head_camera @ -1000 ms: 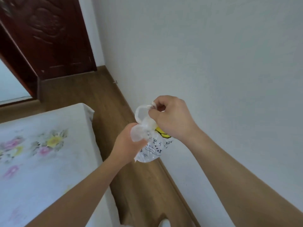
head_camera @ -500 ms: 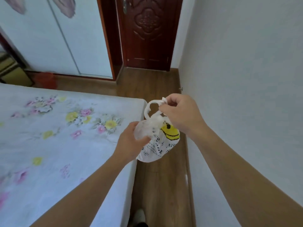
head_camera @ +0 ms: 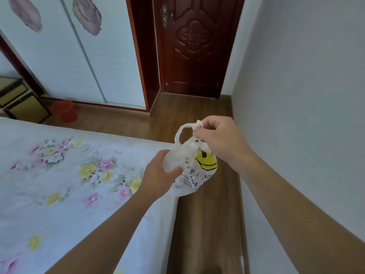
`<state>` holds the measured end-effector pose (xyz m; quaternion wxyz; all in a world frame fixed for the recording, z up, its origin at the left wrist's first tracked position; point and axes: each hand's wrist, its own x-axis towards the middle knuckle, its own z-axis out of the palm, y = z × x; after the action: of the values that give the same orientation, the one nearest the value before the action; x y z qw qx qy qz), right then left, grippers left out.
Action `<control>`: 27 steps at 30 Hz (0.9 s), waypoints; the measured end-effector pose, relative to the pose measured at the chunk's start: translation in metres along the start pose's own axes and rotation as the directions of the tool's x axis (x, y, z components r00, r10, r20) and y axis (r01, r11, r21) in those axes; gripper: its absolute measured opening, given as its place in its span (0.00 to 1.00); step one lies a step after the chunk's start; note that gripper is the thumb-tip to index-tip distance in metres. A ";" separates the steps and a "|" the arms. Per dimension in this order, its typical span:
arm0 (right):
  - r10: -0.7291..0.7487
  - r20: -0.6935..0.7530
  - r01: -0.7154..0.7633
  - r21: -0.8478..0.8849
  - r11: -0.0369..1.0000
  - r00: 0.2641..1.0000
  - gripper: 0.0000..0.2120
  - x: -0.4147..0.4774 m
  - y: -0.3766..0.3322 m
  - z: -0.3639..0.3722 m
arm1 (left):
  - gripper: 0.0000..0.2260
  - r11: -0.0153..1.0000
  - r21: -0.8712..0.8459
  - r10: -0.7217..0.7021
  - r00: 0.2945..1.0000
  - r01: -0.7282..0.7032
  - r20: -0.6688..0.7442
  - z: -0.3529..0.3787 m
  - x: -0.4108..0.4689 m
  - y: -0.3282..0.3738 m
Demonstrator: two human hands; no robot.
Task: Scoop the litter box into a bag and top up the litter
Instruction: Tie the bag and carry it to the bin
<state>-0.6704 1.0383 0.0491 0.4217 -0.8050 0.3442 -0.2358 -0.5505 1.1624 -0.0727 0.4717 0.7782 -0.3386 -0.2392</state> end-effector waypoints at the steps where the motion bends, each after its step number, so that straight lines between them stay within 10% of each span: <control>1: -0.005 -0.001 0.005 0.002 1.000 1.000 0.09 0.018 0.005 -0.004 | 0.22 1.000 0.001 -0.004 1.000 0.004 -0.003 0.005 0.019 0.004; 27: -0.238 0.277 0.209 0.131 0.969 0.931 0.08 0.545 0.060 0.008 | 0.23 0.968 -0.189 -0.216 0.926 0.163 -0.309 0.044 0.487 0.023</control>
<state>-0.3311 0.6076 0.0432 0.4773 -0.8431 0.1723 -0.1782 -0.2682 0.7633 -0.0967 0.5567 0.7958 -0.1583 -0.1779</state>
